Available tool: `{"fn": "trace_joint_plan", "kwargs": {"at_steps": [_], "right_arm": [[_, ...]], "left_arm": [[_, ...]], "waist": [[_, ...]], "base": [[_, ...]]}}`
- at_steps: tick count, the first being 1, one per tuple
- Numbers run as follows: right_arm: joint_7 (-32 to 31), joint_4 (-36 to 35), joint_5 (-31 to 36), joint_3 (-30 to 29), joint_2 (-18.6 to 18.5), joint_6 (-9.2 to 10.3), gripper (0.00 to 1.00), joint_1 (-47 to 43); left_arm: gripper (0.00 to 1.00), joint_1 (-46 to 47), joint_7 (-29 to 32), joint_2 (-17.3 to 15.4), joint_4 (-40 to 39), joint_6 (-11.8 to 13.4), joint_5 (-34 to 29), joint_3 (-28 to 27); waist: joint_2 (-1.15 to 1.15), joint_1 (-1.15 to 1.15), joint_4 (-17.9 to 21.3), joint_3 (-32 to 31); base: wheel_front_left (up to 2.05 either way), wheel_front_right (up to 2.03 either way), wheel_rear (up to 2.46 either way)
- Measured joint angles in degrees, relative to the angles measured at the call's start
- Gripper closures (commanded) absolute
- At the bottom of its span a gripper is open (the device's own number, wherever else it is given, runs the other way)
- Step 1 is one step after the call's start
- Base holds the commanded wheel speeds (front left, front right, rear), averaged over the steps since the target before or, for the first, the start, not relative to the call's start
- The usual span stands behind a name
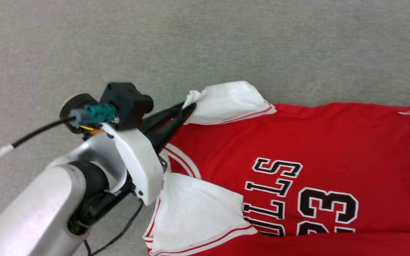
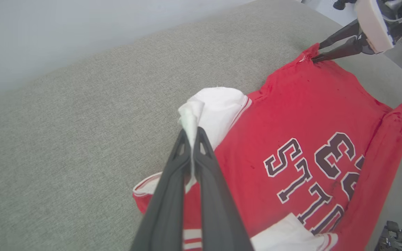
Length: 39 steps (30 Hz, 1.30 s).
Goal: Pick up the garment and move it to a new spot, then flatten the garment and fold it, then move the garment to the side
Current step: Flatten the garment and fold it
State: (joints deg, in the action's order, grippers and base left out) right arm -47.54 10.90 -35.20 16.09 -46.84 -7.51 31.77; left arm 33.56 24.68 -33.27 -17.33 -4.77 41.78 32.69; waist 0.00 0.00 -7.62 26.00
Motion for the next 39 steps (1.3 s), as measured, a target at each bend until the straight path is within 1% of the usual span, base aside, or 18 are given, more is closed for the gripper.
{"fn": "trace_joint_plan", "kwargs": {"at_steps": [3,7,8,9,10,14,20,27,31,37,39], "right_arm": [[-0.40,1.72,0.41,1.27,-0.44,0.01,0.00,0.24],[0.67,3.18,0.88,3.26,-1.04,0.01,0.00,0.67],[0.75,3.66,0.91,3.72,-1.14,0.01,0.31,0.82],[0.92,4.09,0.92,4.14,-1.35,0.01,0.87,1.05],[1.29,4.38,0.91,4.48,-1.54,0.00,1.00,1.15],[4.67,6.04,0.85,5.82,-1.14,-0.03,1.00,1.32],[10.06,8.36,-1.76,6.25,0.35,0.00,1.00,1.31],[14.19,7.26,-4.14,6.24,0.14,0.00,1.00,-0.64],[17.27,4.49,-4.66,5.72,-0.02,0.00,1.00,-4.88],[19.92,0.67,-5.16,2.47,-0.15,0.00,1.00,-14.91],[20.26,-0.87,-5.12,2.18,0.08,0.00,1.00,-18.92]], "left_arm": [[1.00,-0.41,-0.68,0.60,-0.74,0.29,-0.90,0.70],[1.00,-1.21,-1.48,1.13,-0.86,0.32,-1.31,1.53],[1.00,-1.47,-1.69,1.29,-0.85,0.32,-1.38,1.76],[1.00,-1.60,-1.76,1.33,-0.78,0.32,-1.41,1.82],[1.00,-1.64,-2.01,1.33,-0.56,0.32,-1.42,1.88],[1.00,-2.88,-2.97,0.81,1.13,1.03,-1.81,1.40],[1.00,-5.21,-4.75,-0.27,3.12,2.24,-1.59,0.16],[1.00,-10.33,-5.47,-2.99,3.38,3.38,0.49,-1.56],[1.00,-15.12,-6.00,-4.48,2.46,4.90,1.58,-2.00],[1.00,-23.66,-6.80,-6.54,1.04,6.86,3.41,-1.96],[1.00,-26.28,-6.99,-6.97,1.01,7.45,4.03,-1.71]], "waist": [[0.00,0.00,-1.52,0.53],[0.00,0.01,-2.56,0.90],[0.00,0.02,-2.68,0.91],[0.00,0.02,-2.74,0.85],[0.00,0.02,-2.76,0.77],[0.00,0.02,-2.39,-0.19],[0.00,0.00,-1.07,-3.29],[0.00,0.01,0.67,-8.84],[0.00,0.01,1.58,-12.26],[0.00,0.01,2.70,-16.20],[0.00,0.01,3.00,-16.87]], "base": [[0.00,0.00,0.00],[0.00,0.00,0.00],[0.00,0.00,0.00],[0.00,0.00,0.00],[0.00,0.00,0.00],[0.00,0.00,0.00],[0.00,0.00,0.00],[0.00,0.00,0.00],[0.00,0.00,0.00],[0.00,0.00,0.00],[0.00,0.00,0.00]]}}
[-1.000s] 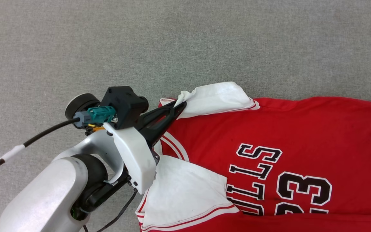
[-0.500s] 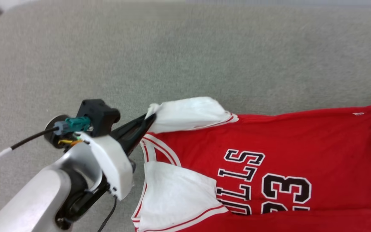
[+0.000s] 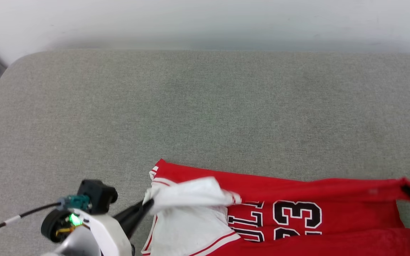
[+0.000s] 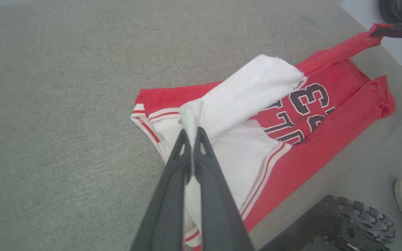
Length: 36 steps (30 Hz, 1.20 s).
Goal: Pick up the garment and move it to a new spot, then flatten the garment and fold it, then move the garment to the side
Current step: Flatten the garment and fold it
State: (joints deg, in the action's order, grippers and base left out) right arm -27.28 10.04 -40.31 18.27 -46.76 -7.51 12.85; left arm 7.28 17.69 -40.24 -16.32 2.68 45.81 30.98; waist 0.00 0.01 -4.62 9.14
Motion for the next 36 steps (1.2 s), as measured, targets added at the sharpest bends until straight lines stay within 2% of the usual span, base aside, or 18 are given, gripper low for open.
{"fn": "trace_joint_plan", "kwargs": {"at_steps": [4,8,16,23,24,25,26,32,36], "right_arm": [[0.30,-1.42,0.55,-0.29,0.59,0.00,1.00,-6.89],[0.64,-1.89,2.11,0.97,0.38,0.00,1.00,-10.09],[1.31,-0.69,5.11,5.46,-1.27,0.00,1.00,-10.28],[3.34,2.65,4.67,6.99,-0.81,-0.01,1.00,-9.47],[3.38,3.18,4.33,6.91,-0.48,-0.03,0.64,-9.36],[3.41,3.48,4.04,6.99,-0.26,-0.01,0.00,-9.34],[3.38,3.94,3.85,6.92,-0.03,-0.02,0.00,-9.31],[3.46,3.37,0.40,5.66,1.30,0.01,0.00,-9.60],[4.17,0.92,-0.87,1.97,1.29,0.00,0.00,-9.67]], "left_arm": [[1.00,-3.65,0.27,0.13,0.52,0.62,0.86,1.72],[1.00,-4.86,0.18,0.96,4.22,-0.38,-0.10,4.37],[1.00,-4.25,-1.25,3.64,11.90,-2.90,-3.33,8.33],[1.00,-2.64,-2.26,6.95,16.95,-5.03,-3.56,10.55],[0.95,-2.46,-2.47,7.23,17.44,-5.17,-3.71,10.69],[0.14,-2.29,-2.99,7.39,17.82,-5.21,-3.98,10.81],[0.00,-2.14,-3.58,7.50,18.22,-5.38,-4.41,10.92],[0.00,-2.02,-7.42,8.25,19.17,-5.97,-4.79,10.49],[0.00,-2.12,-10.16,8.14,18.06,-5.35,-4.59,8.80]], "waist": [[0.00,0.00,0.13,-0.27],[0.00,0.00,0.15,-0.16],[0.00,0.00,-0.13,0.41],[0.00,-0.01,-0.91,0.69],[0.00,-0.01,-0.97,0.62],[0.00,-0.01,-1.01,0.50],[0.00,-0.01,-1.03,0.32],[0.00,-0.01,-1.06,-1.63],[0.00,-0.01,-1.09,-3.46]], "base": [[0.00,0.00,0.00],[0.00,0.00,0.00],[0.00,0.00,0.00],[0.00,0.00,0.00],[0.00,0.00,0.00],[0.00,0.00,0.00],[0.00,0.00,0.00],[0.00,0.00,0.00],[0.00,0.00,0.00]]}}
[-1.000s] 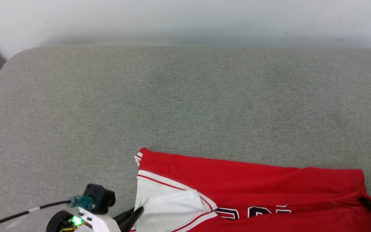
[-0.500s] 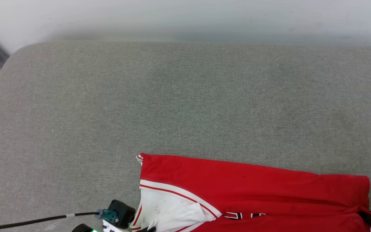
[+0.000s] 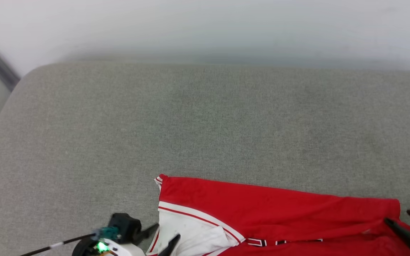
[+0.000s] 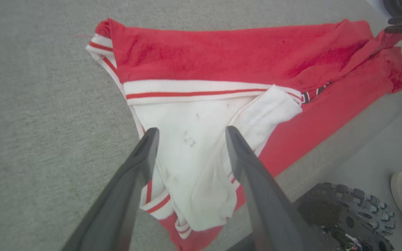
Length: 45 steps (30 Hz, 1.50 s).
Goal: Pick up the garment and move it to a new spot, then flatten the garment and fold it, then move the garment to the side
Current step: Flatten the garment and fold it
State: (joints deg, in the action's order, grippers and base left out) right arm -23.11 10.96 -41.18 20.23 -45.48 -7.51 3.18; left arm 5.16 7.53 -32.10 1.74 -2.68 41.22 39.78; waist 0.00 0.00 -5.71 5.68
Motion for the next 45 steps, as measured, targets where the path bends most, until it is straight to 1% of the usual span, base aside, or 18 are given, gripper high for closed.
{"fn": "trace_joint_plan", "kwargs": {"at_steps": [2,5,9,11,13,14,16,19,20,23,26,31,38,44,45], "right_arm": [[0.15,-1.34,-0.63,-2.35,0.44,0.01,0.00,0.01],[-0.99,-3.00,-1.14,-6.70,2.15,0.01,0.00,-0.04],[-2.96,-4.81,-0.48,-13.39,5.08,0.01,0.00,-1.10],[-4.42,-5.64,0.49,-16.62,7.13,0.01,0.00,-2.18],[-6.09,-6.17,1.57,-19.84,9.55,0.01,0.00,-3.97],[-6.89,-6.38,2.26,-21.45,10.73,0.01,0.00,-4.99],[-7.83,-6.66,4.09,-25.30,13.41,0.01,0.00,-7.01],[-8.86,-7.44,5.27,-29.74,18.59,0.01,0.00,-9.54],[-9.24,-7.51,5.87,-30.72,20.13,0.01,0.00,-10.28],[-9.99,-7.39,7.24,-33.50,23.54,0.01,0.00,-11.82],[-10.07,-5.89,8.46,-35.11,25.85,0.01,0.00,-12.32],[-9.64,-2.01,8.88,-36.16,28.26,0.01,0.00,-12.17],[-8.34,1.72,6.95,-35.07,28.11,0.01,0.00,-10.95],[-7.03,2.56,3.94,-32.11,26.91,0.46,0.00,-10.21],[-6.65,2.64,3.74,-31.55,26.66,0.46,0.21,-10.18]], "left_arm": [[0.00,-0.32,-2.22,0.05,-1.22,1.14,0.37,-1.63],[0.00,-0.82,-6.61,0.36,-3.36,3.32,0.47,-4.63],[0.00,-1.81,-14.22,1.36,-5.63,6.37,-0.10,-8.89],[0.00,-2.48,-18.15,2.11,-6.27,8.00,-0.34,-11.04],[0.00,-3.26,-20.54,2.35,-6.71,9.40,-1.57,-12.98],[0.00,-3.67,-21.16,2.48,-6.84,9.96,-2.02,-13.88],[0.00,-4.31,-22.14,4.05,-7.71,11.38,-2.85,-16.75],[0.00,-5.58,-22.42,6.52,-10.36,12.16,-5.95,-21.41],[0.00,-5.90,-22.43,7.20,-11.33,11.82,-7.92,-22.57],[0.00,-7.76,-22.46,8.45,-12.67,8.92,-13.63,-23.80],[0.00,-8.84,-22.46,10.93,-12.35,7.03,-15.88,-25.06],[0.00,-8.83,-22.51,13.44,-11.29,3.72,-19.29,-26.77],[0.00,-8.57,-22.52,16.73,-9.43,0.15,-22.04,-28.60],[0.00,-8.49,-22.51,19.07,-7.71,-1.89,-23.99,-29.86],[0.00,-8.45,-22.51,19.46,-7.53,-2.04,-24.19,-30.12]], "waist": [[0.00,0.00,0.06,-0.90],[0.00,0.00,0.16,-2.17],[0.00,0.00,0.08,-2.82],[0.00,0.00,-0.09,-2.82],[0.00,0.00,-0.29,-2.67],[0.00,0.00,-0.43,-2.53],[0.00,0.00,-0.90,-2.29],[0.00,0.00,-1.41,-1.79],[0.00,0.00,-1.57,-1.60],[0.00,0.00,-1.93,-1.04],[0.00,0.00,-2.32,-0.49],[0.00,0.00,-2.91,0.53],[0.00,0.00,-3.72,2.21],[0.00,0.00,-4.32,3.01],[0.00,0.00,-4.37,3.01]], "base": [[0.00,0.00,0.00],[0.00,0.00,0.00],[0.00,0.00,0.00],[0.00,0.00,0.00],[0.00,0.00,0.00],[0.00,0.00,0.00],[0.00,0.00,0.00],[0.00,0.00,0.00],[0.00,0.00,0.00],[0.00,0.00,0.00],[0.00,0.00,0.00],[0.00,0.00,0.00],[0.00,0.00,0.00],[0.00,0.00,0.00],[0.00,0.00,0.00]]}}
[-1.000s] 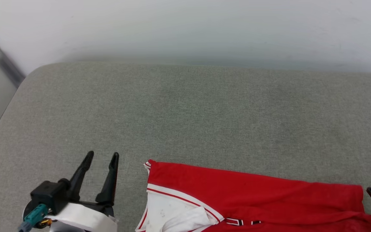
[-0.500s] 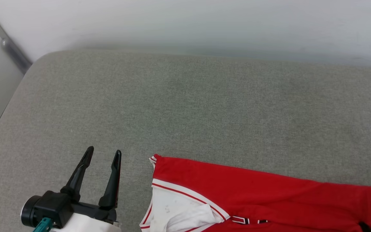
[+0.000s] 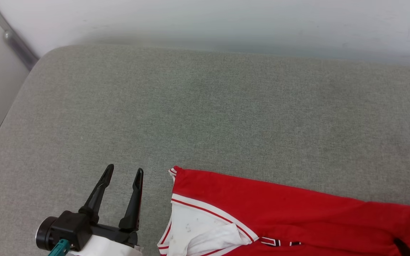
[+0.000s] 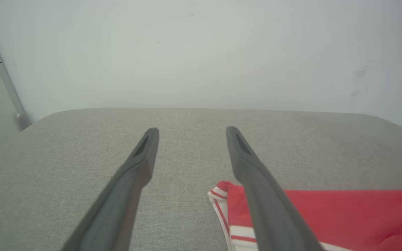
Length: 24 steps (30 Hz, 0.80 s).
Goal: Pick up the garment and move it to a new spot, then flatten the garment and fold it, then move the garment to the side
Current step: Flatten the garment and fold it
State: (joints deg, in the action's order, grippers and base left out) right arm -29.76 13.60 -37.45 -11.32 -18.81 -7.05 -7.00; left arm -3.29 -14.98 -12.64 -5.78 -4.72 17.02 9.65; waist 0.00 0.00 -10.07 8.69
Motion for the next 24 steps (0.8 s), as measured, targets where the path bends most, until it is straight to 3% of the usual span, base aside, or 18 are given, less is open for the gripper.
{"fn": "trace_joint_plan", "kwargs": {"at_steps": [1,2,9,19,24], "right_arm": [[0.59,0.15,-0.10,0.40,-0.16,0.00,0.75,0.05],[1.49,0.37,-0.16,0.67,-0.27,-0.01,1.00,0.08],[5.68,1.96,0.22,1.41,-1.24,-0.48,1.00,1.22],[8.80,5.66,5.06,-6.42,-5.13,-0.48,1.00,1.96],[8.16,4.60,6.33,-6.70,-5.65,-0.47,1.00,1.38]], "left_arm": [[0.00,0.00,-0.01,0.33,0.24,-0.36,-0.29,-0.21],[0.00,0.00,0.00,0.62,0.44,-0.57,-0.42,-0.43],[0.00,-0.02,0.00,1.71,1.48,-1.85,-1.26,-1.89],[0.00,-0.41,-0.01,1.81,2.32,-2.44,-2.10,-2.81],[0.00,-1.07,-0.01,1.71,2.65,-2.56,-2.18,-2.81]], "waist": [[0.00,0.00,-0.03,-0.05],[0.00,0.00,-0.03,-0.13],[0.00,-0.01,0.43,-1.31],[0.00,-0.01,1.63,-2.63],[0.00,-0.01,2.19,-4.13]], "base": [[0.00,0.00,0.00],[0.00,0.00,0.00],[0.00,0.00,0.00],[0.00,0.00,0.00],[0.00,0.00,0.00]]}}
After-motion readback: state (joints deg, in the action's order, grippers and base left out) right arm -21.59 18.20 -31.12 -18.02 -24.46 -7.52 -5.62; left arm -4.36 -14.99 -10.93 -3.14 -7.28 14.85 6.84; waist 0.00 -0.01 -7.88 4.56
